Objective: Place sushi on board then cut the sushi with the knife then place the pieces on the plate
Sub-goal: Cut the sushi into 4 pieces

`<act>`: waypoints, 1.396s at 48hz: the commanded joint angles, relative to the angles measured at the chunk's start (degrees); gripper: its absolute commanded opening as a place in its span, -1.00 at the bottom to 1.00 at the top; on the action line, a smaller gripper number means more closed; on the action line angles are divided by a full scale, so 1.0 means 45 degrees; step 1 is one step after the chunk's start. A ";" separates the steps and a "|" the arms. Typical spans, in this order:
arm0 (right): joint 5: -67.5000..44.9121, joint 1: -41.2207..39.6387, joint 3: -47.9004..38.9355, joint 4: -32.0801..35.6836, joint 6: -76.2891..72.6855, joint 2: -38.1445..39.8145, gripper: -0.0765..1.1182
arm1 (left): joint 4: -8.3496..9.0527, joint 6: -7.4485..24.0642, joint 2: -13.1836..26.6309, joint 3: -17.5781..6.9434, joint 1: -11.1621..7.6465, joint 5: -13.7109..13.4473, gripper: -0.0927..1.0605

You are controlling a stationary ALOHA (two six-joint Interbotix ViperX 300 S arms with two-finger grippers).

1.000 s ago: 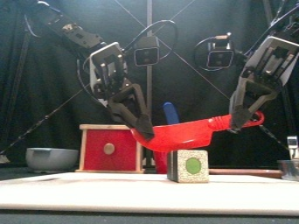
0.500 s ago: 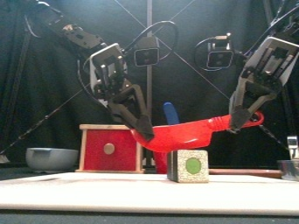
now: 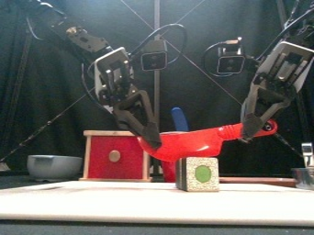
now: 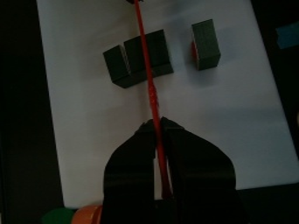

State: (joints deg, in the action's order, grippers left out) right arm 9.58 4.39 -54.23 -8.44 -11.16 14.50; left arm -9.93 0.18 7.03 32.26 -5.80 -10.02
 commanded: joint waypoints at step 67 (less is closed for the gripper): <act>0.0332 0.1055 0.0527 -0.1055 -0.0039 -0.0742 -0.35 | -0.0898 0.0000 0.0000 -0.0137 -0.0469 -0.0371 -0.17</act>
State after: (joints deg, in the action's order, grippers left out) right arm 9.67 9.14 -52.56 -13.45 -11.16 8.17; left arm -14.06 0.26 9.58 31.99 -7.91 -10.37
